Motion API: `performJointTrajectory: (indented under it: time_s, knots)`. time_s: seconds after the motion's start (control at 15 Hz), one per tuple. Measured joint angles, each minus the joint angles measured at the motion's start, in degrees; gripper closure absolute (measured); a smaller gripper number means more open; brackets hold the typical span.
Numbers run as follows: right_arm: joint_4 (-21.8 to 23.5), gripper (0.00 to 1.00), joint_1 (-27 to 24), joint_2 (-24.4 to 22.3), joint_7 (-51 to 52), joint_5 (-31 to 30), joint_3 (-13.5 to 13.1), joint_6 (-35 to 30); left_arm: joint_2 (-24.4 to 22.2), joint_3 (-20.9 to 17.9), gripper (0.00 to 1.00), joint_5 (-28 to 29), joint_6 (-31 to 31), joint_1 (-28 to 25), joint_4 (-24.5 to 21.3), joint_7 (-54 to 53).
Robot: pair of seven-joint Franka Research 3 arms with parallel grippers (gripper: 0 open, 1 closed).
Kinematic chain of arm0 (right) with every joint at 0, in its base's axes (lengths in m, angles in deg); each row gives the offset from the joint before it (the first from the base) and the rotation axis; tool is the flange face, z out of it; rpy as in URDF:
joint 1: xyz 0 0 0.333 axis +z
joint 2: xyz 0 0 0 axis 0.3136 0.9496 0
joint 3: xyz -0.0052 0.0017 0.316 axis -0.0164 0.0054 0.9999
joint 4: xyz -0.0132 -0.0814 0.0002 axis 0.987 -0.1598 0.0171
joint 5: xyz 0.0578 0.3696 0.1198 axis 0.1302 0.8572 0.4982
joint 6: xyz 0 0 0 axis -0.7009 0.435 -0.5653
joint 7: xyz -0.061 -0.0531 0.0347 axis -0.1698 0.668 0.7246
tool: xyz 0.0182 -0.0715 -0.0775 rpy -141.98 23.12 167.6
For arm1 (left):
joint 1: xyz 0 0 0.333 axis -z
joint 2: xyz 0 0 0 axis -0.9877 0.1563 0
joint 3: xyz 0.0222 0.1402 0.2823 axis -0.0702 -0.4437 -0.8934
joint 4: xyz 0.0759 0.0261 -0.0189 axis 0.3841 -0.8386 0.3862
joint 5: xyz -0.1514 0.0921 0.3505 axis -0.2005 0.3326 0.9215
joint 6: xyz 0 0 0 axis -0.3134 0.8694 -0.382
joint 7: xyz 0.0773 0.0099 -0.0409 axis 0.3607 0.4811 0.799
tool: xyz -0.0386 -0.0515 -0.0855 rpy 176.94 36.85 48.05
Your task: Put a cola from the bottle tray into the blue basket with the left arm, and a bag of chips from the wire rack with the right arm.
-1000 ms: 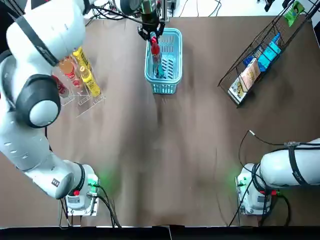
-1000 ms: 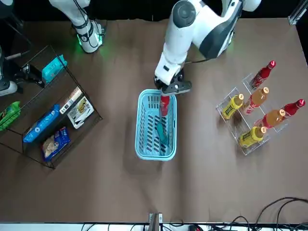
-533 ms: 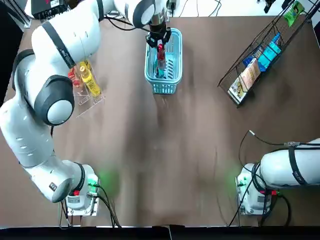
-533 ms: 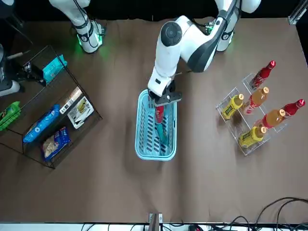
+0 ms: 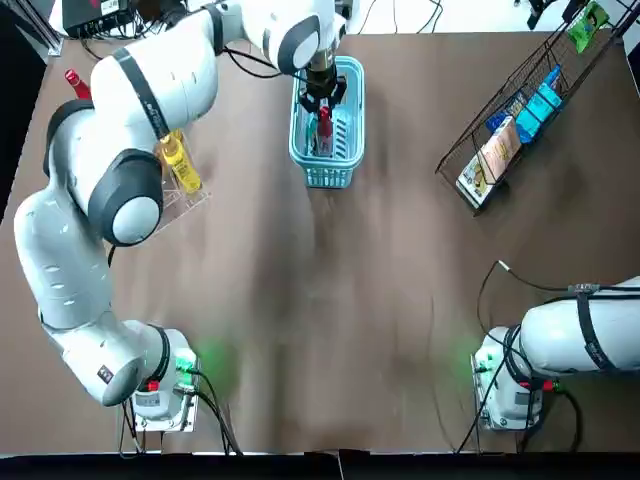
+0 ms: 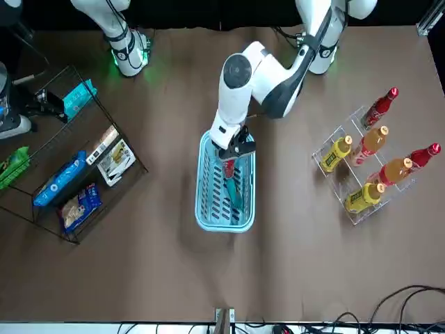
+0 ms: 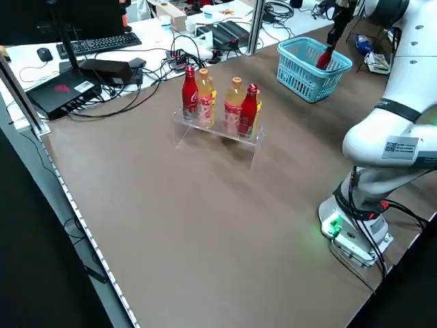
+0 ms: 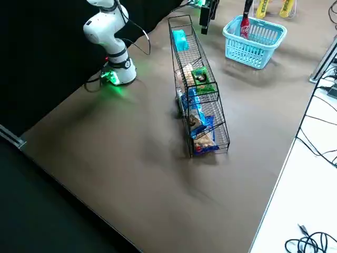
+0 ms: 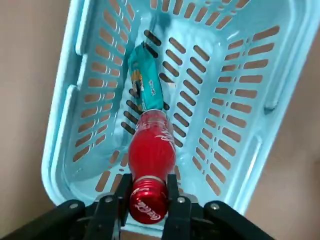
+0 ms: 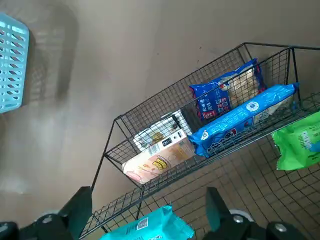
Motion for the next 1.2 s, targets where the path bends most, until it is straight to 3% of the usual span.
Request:
performJointTrajectory:
  time_s: [1.0, 1.2]
  knots:
    - [0.0, 0.0, 0.05, 0.0, 0.0, 0.0, 0.14, -0.05, 4.77, 0.07, 0.68, 0.0, -0.18, 1.55, 0.05, 0.01]
    - [0.0, 0.0, 0.06, 0.0, 0.0, 0.0, 0.16, -0.05, 4.78, -0.02, 0.45, 0.01, -0.23, 1.55, 0.35, 0.01]
